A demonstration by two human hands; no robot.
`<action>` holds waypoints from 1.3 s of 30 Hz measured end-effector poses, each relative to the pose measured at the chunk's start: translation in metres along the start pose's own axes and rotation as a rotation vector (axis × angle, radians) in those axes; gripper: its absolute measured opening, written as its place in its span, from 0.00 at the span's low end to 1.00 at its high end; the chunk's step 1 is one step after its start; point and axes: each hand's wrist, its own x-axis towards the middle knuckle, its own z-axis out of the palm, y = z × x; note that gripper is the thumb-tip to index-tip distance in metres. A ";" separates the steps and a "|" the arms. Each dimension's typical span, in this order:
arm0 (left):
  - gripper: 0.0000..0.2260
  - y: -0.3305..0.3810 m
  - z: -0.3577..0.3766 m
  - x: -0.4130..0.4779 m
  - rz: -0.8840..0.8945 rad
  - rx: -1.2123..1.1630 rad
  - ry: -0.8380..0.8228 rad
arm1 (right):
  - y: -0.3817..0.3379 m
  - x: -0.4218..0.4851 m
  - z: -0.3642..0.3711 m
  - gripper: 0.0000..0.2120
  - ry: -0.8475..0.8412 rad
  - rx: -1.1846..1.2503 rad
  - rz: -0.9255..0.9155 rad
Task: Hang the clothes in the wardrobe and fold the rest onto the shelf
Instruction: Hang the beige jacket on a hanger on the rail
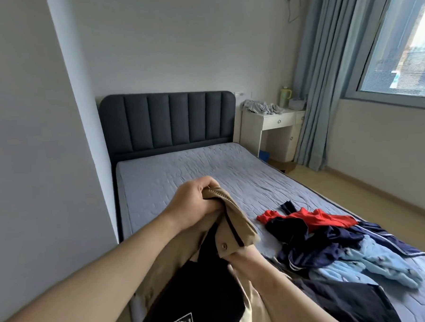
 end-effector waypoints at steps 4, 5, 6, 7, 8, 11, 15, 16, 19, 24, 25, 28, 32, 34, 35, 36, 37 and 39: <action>0.13 -0.011 -0.004 -0.001 -0.033 -0.169 -0.013 | -0.012 -0.001 0.008 0.13 0.134 0.101 0.013; 0.15 -0.017 -0.007 -0.001 -0.053 -0.199 -0.047 | -0.017 -0.003 0.007 0.13 0.193 0.155 0.014; 0.18 -0.027 -0.008 -0.003 -0.080 -0.203 -0.109 | -0.024 -0.002 0.007 0.13 0.261 0.193 -0.019; 0.21 -0.038 -0.008 -0.004 -0.118 -0.161 -0.186 | -0.032 -0.002 0.006 0.10 0.276 0.159 -0.080; 0.21 -0.049 -0.006 -0.008 -0.161 -0.101 -0.261 | -0.040 0.001 0.004 0.08 0.268 0.162 -0.120; 0.03 -0.070 0.004 -0.018 -0.401 -0.137 -0.340 | -0.049 0.010 0.004 0.06 0.209 0.062 -0.140; 0.09 -0.066 0.000 -0.010 -0.532 -0.184 -0.198 | -0.034 0.021 -0.002 0.04 0.309 -0.054 -0.062; 0.12 -0.063 -0.003 -0.006 -0.576 -0.257 -0.102 | -0.029 0.023 -0.005 0.06 0.352 -0.112 -0.023; 0.07 -0.053 -0.011 0.006 -0.955 -0.699 0.271 | -0.012 0.022 -0.008 0.16 0.376 -0.218 0.095; 0.15 -0.038 -0.040 0.035 -1.024 -1.233 0.592 | -0.007 0.015 0.009 0.13 0.083 -0.013 0.124; 0.14 -0.030 -0.045 0.037 -0.968 -1.329 0.555 | -0.007 0.016 0.012 0.14 0.028 0.039 0.121; 0.12 -0.005 -0.062 0.036 -0.771 -1.473 0.506 | -0.013 0.019 0.022 0.18 -0.118 0.125 0.081; 0.11 0.011 -0.092 0.020 -0.603 -1.481 0.498 | -0.028 0.027 0.046 0.09 -0.112 -0.149 -0.087; 0.12 0.014 -0.112 0.006 -0.518 -1.444 0.474 | -0.040 0.030 0.063 0.04 -0.073 -0.161 -0.150; 0.12 0.013 -0.122 0.000 -0.485 -1.380 0.487 | -0.046 0.030 0.070 0.05 -0.067 -0.133 -0.158; 0.11 0.012 -0.133 -0.007 -0.457 -1.294 0.510 | -0.054 0.029 0.078 0.06 -0.069 -0.089 -0.163; 0.11 0.011 -0.145 -0.014 -0.442 -1.199 0.531 | -0.063 0.028 0.086 0.07 -0.068 -0.026 -0.163; 0.09 0.007 -0.168 -0.028 -0.466 -0.992 0.570 | -0.079 0.025 0.101 0.10 -0.074 0.070 -0.157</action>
